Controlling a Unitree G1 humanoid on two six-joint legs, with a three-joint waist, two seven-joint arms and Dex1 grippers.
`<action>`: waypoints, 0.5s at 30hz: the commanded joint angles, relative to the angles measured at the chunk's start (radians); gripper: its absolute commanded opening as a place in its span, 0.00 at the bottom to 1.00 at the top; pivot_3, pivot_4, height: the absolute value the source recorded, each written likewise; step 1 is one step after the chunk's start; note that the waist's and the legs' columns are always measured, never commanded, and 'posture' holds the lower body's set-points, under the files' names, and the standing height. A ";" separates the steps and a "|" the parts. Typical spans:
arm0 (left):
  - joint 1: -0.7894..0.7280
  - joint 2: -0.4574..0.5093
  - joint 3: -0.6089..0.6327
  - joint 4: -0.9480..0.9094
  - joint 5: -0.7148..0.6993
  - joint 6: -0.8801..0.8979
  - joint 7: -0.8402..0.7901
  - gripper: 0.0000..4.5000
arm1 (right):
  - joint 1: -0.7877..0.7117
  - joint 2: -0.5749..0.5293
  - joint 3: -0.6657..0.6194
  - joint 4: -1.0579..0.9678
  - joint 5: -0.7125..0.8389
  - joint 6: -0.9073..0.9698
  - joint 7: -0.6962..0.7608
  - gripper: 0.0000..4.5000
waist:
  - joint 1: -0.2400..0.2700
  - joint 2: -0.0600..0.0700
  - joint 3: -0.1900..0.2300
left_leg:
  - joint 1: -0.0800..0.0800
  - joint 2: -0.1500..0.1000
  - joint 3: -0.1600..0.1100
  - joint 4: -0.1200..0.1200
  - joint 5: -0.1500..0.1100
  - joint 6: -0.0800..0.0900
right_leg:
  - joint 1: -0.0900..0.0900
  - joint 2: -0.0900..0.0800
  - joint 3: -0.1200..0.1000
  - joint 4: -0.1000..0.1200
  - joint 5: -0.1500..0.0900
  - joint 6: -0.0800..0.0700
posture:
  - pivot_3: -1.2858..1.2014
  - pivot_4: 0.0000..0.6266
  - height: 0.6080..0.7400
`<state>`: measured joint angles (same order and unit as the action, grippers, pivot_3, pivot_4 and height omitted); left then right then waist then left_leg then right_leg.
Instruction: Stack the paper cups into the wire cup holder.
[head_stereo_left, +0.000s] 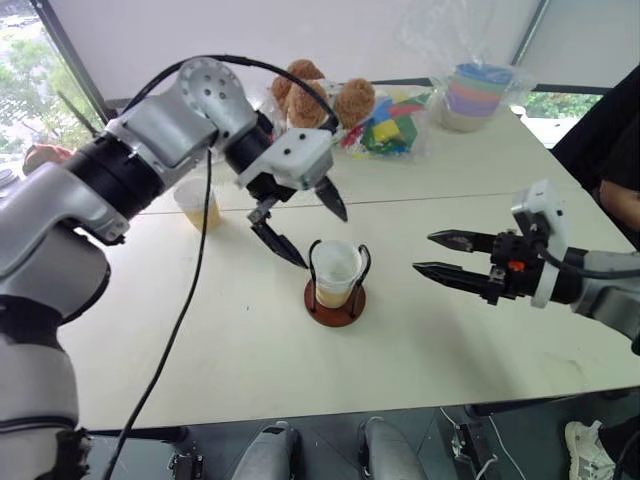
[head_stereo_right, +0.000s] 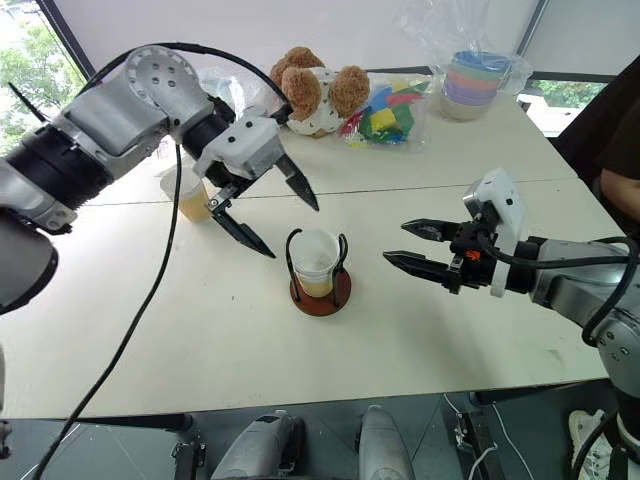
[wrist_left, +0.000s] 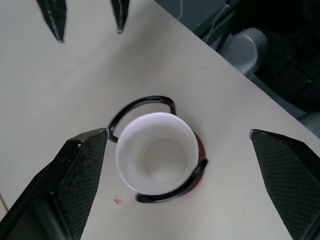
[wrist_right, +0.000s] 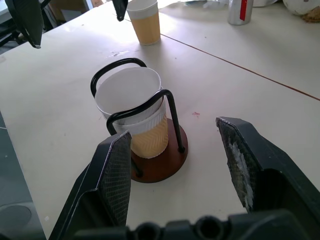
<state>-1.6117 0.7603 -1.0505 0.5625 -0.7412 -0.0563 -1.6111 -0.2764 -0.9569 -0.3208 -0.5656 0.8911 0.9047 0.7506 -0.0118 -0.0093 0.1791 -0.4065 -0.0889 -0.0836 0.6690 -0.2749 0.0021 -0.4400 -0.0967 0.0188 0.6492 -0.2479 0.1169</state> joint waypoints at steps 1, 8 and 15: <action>-0.037 0.001 0.142 0.149 0.076 -0.014 -0.003 0.97 | -0.059 0.007 -0.050 -0.034 0.068 -0.025 -0.001 0.65 | -0.005 0.000 0.000 | 0.000 0.000 0.000 0.000 0.000 0.000 | 0.000 0.000 0.000 0.000 0.000 0.000 | 0.52 0.24 1.00; 0.074 0.119 0.396 0.494 0.401 -0.114 0.173 0.97 | -0.279 -0.012 -0.017 0.024 0.177 -0.040 0.061 0.65 | -0.030 0.001 0.000 | 0.002 0.001 0.000 -0.002 0.000 0.001 | -0.001 0.002 0.000 0.000 0.000 0.000 | 0.52 0.24 1.00; 0.254 0.232 0.565 0.512 0.589 -0.191 0.273 0.97 | -0.334 0.029 0.135 0.103 0.058 -0.106 0.141 0.65 | -0.016 -0.003 0.000 | -0.001 0.000 -0.001 0.000 -0.001 0.001 | -0.001 0.000 -0.001 0.000 0.000 0.000 | 0.52 0.24 1.00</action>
<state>-1.3420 0.9707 -0.5345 1.0906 -0.1980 -0.2096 -1.3631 -0.5947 -0.9279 -0.1883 -0.4670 0.9736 0.8289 0.8743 -0.0275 -0.0128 0.1792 -0.4075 -0.0889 -0.0842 0.6685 -0.2756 0.0032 -0.4412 -0.0965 0.0181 0.6492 -0.2476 0.1175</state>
